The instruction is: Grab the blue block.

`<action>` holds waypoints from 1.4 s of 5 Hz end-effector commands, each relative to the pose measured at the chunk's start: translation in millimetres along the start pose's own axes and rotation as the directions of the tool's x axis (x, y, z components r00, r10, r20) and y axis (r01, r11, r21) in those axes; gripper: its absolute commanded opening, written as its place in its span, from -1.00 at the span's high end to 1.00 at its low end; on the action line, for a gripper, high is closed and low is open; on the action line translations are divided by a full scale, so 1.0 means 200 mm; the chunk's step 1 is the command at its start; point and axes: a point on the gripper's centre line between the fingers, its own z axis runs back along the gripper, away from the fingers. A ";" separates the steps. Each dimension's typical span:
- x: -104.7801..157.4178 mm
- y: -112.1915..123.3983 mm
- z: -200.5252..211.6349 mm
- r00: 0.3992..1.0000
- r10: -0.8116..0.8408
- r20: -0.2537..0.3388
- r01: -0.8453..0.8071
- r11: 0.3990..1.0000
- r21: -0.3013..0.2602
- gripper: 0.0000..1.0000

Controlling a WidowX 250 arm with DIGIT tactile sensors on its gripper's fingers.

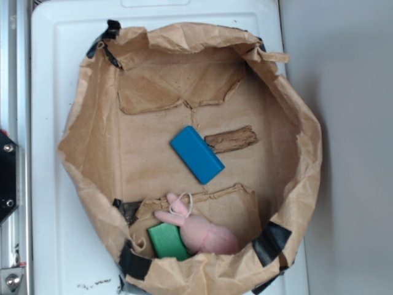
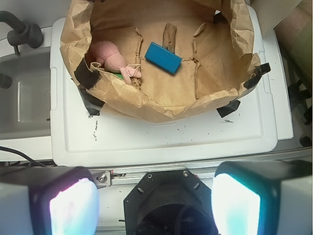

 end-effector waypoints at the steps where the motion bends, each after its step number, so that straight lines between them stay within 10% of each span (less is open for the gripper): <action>1: 0.00 0.00 0.00 1.000 0.000 0.000 0.000 1.000 0.000 -1.00; 3: 0.01 0.03 0.13 0.997 0.010 0.074 0.001 0.990 -0.138 -1.00; 7: 0.03 0.02 0.06 0.995 -0.081 0.066 0.091 0.981 -0.170 -1.00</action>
